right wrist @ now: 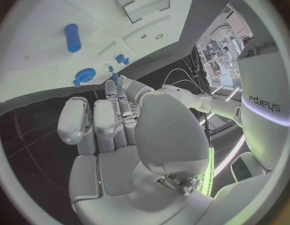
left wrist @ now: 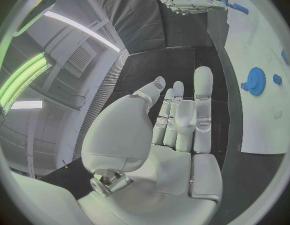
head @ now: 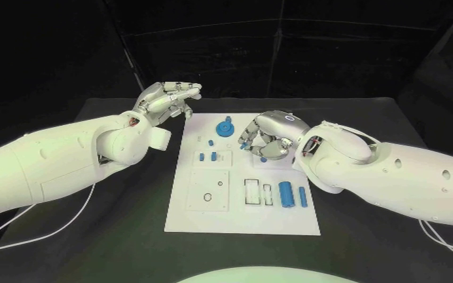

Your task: Assemble the parts on the task board

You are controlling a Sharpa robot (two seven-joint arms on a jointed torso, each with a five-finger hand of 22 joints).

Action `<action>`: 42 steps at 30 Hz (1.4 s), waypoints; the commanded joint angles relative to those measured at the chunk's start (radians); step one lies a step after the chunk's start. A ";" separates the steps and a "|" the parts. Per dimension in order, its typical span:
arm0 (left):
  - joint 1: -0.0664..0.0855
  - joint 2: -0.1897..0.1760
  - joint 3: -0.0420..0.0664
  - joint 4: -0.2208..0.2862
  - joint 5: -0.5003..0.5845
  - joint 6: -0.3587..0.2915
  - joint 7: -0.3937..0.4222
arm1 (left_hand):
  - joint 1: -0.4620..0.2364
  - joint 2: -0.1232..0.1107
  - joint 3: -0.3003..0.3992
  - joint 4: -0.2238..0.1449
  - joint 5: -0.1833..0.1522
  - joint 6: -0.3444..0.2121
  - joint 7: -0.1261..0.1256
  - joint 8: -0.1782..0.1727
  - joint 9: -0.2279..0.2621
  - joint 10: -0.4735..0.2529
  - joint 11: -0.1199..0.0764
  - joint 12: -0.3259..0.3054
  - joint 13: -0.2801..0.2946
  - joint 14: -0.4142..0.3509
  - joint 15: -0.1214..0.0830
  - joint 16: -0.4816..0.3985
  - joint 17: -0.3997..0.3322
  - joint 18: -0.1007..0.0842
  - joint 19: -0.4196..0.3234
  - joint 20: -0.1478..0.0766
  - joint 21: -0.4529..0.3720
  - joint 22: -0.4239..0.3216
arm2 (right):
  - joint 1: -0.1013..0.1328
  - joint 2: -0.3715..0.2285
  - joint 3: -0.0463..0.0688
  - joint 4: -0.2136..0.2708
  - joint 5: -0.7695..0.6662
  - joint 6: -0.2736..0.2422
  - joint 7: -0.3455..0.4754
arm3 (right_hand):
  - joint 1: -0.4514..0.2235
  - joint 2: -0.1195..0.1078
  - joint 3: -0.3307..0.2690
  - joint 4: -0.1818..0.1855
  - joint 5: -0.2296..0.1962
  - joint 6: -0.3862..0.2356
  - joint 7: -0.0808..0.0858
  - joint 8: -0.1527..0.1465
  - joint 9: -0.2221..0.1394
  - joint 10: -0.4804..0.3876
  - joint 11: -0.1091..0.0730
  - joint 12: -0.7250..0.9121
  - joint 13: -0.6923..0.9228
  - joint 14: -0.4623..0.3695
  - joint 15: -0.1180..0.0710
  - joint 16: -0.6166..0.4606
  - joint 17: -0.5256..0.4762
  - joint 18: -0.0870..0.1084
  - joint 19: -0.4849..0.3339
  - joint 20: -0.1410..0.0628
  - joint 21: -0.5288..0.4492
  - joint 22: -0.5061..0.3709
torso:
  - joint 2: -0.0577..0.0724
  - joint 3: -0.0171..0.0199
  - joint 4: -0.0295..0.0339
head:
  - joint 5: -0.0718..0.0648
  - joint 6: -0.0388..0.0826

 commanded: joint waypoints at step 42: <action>0.002 0.025 0.001 -0.002 -0.010 0.014 0.002 | 0.012 0.002 -0.006 -0.002 0.001 -0.009 0.002 0.003 0.000 -0.007 0.001 0.009 0.003 -0.007 -0.001 0.001 0.001 0.020 -0.006 0.001 -0.002 0.001 | -0.088 0.173 -0.004 -0.094 -0.020 0.211 0.014 | -0.006 0.001 -0.004 -0.001 0.007 0.005 0.000 0.000 0.000 0.002 -0.002 -0.004 -0.001 0.016 -0.009 0.004 -0.002 -0.017 -0.002 -0.005 0.003 -0.002 | 0.001 0.0012 -0.0009 | 0.087 -0.053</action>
